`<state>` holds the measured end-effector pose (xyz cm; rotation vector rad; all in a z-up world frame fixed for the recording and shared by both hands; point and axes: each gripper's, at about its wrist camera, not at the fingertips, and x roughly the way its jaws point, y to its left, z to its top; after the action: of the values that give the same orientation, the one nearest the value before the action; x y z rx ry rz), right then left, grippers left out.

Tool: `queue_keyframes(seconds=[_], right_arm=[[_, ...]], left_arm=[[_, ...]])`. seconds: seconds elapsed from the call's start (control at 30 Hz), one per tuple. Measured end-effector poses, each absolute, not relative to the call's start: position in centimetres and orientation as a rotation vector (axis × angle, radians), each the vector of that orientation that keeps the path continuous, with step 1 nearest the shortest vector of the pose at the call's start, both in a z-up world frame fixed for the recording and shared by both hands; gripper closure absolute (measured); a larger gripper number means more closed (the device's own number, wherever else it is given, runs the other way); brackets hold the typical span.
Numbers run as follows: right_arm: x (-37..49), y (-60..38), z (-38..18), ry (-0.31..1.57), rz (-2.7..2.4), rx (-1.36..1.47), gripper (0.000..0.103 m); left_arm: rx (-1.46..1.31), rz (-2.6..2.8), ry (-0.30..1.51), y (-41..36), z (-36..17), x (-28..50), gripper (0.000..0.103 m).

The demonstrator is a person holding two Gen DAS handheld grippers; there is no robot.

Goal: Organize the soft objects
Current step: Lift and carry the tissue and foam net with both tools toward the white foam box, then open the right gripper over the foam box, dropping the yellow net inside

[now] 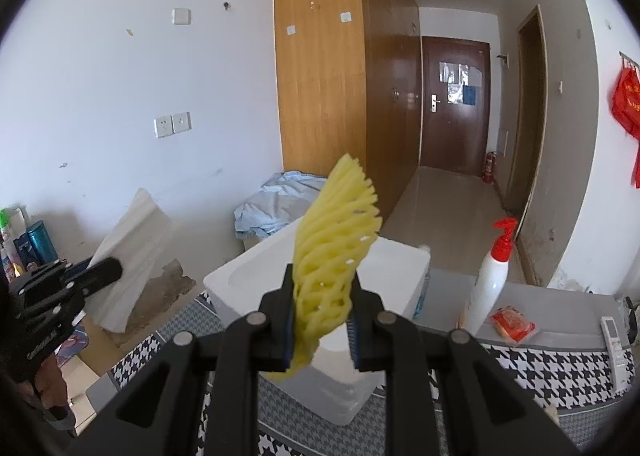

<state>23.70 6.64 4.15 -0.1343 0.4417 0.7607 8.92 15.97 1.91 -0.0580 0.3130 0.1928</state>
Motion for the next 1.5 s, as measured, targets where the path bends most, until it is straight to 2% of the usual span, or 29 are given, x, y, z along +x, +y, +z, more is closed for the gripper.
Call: queue_keyframes(seconds=[0.73,0.8,0.87,0.93,1.07,1.5], right_arm=[[28.0,9.9,2.4,0.552,0.741,-0.144,0.078],[28.2,10.1,2.4,0.553,0.745,-0.144,0.066],[28.3,10.1,2.3,0.549,0.742,-0.134,0.042],[28.2,10.1,2.4,0.539,0.739,-0.137,0.033],[27.9,10.3,2.5,0.53,0.731,-0.154,0.027],[27.6,9.7,2.7,0.525,0.729,-0.158,0.026]], left_arm=[[-0.078,0.229,0.331,17.1,1.0,8.7,0.09],[-0.08,0.231,0.333,17.1,1.0,8.8,0.09],[-0.082,0.235,0.335,17.2,1.0,8.8,0.09],[-0.082,0.235,0.336,17.2,0.9,8.8,0.09],[-0.082,0.24,0.339,17.3,0.9,9.0,0.09],[-0.086,0.241,0.336,17.3,1.0,9.1,0.09]])
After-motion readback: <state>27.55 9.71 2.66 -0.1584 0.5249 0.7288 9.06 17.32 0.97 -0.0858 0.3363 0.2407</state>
